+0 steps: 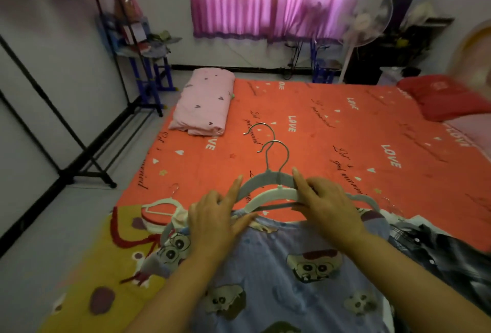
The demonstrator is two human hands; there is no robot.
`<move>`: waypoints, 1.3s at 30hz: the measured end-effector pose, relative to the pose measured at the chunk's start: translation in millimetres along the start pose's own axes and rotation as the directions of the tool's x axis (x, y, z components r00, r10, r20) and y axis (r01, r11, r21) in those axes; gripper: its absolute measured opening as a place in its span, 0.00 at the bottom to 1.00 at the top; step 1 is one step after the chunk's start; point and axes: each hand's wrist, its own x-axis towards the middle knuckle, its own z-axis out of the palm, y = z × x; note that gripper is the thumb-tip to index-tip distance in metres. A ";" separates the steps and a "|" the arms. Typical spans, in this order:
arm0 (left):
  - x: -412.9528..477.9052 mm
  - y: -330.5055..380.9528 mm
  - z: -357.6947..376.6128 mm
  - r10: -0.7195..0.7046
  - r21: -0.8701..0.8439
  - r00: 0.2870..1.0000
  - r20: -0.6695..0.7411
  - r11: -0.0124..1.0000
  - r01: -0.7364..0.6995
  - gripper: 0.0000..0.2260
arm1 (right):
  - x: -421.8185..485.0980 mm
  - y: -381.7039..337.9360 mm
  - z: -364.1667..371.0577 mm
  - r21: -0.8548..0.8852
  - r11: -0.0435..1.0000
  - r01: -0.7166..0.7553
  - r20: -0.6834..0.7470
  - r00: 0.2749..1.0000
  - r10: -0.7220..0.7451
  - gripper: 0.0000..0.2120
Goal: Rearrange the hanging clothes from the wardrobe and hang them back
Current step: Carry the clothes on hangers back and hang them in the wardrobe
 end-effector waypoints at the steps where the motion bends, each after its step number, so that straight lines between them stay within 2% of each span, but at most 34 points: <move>1: -12.1 -3.7 -15.4 0.006 0.005 1.000 -0.014 1.000 -0.006 0.32 | -0.3 -15.1 -12.8 -0.026 1.000 0.009 -0.023 1.000 -0.009 0.41; 9: -135.6 -58.0 -148.3 0.108 -0.063 0.986 -0.128 0.991 -0.117 0.32 | -13.6 -180.9 -133.8 -0.184 0.981 0.058 -0.111 0.991 -0.079 0.33; 14: -198.8 -78.9 -239.3 0.169 -0.105 0.969 -0.178 0.976 -0.189 0.32 | -17.1 -275.3 -220.0 -0.221 0.973 0.069 -0.148 0.984 -0.103 0.32; 22: -236.7 -91.2 -381.5 0.243 -0.037 0.939 -0.243 0.965 -0.259 0.33 | 12.4 -366.1 -318.0 -0.163 0.986 0.039 -0.232 0.970 -0.077 0.32; 30: -255.8 -127.8 -457.5 0.275 0.100 0.926 -0.258 0.961 -0.257 0.33 | 33.6 -426.0 -332.0 -0.047 0.999 0.028 -0.307 0.951 -0.041 0.33; 34: -248.8 -149.8 -454.2 0.266 0.159 0.939 -0.219 0.959 -0.235 0.33 | 44.5 -438.3 -309.7 0.040 0.999 -0.008 -0.251 0.968 0.018 0.33; 39: -227.2 -180.5 -428.5 0.221 0.146 0.960 -0.172 0.970 -0.197 0.33 | 60.0 -438.9 -263.1 0.095 0.995 -0.034 -0.195 0.979 0.052 0.34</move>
